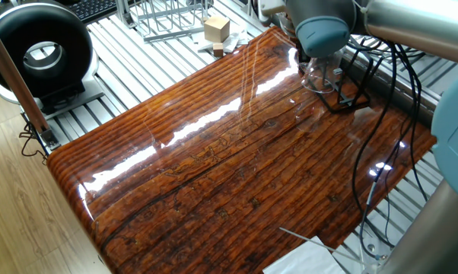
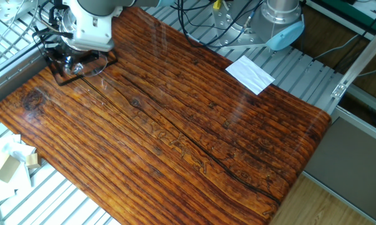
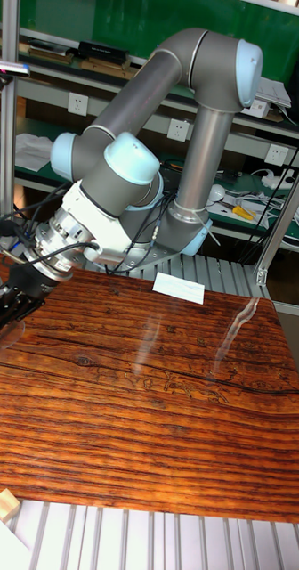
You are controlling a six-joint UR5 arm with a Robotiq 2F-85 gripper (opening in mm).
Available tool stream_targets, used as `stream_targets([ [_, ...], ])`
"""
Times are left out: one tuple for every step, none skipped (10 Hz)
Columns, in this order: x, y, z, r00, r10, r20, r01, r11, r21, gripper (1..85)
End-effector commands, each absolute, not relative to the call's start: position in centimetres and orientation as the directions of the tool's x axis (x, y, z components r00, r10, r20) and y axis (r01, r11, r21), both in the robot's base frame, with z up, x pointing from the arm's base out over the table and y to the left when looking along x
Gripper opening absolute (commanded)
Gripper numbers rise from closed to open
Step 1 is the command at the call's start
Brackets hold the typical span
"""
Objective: Take the cup off the cup rack
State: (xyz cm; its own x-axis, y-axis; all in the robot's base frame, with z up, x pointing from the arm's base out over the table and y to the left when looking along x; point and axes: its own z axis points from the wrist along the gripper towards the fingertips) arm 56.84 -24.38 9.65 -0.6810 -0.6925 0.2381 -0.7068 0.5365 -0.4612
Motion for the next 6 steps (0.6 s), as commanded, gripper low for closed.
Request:
stream_targets([
  [56.95, -23.32, 8.52, -0.697, -0.692, 0.189, -0.691, 0.579, -0.433, 1.3],
  [57.02, -23.12, 8.22, -0.699, -0.694, 0.175, -0.689, 0.586, -0.426, 1.3],
  [57.01, -23.06, 8.09, -0.699, -0.695, 0.169, -0.689, 0.59, -0.422, 1.3],
  [57.28, -23.23, 8.2, -0.696, -0.698, 0.167, -0.688, 0.583, -0.432, 1.3],
  [57.58, -23.5, 8.36, -0.693, -0.701, 0.168, -0.688, 0.573, -0.445, 3.3],
  [57.65, -23.31, 8.26, -0.681, -0.713, 0.167, -0.699, 0.565, -0.439, 9.7],
])
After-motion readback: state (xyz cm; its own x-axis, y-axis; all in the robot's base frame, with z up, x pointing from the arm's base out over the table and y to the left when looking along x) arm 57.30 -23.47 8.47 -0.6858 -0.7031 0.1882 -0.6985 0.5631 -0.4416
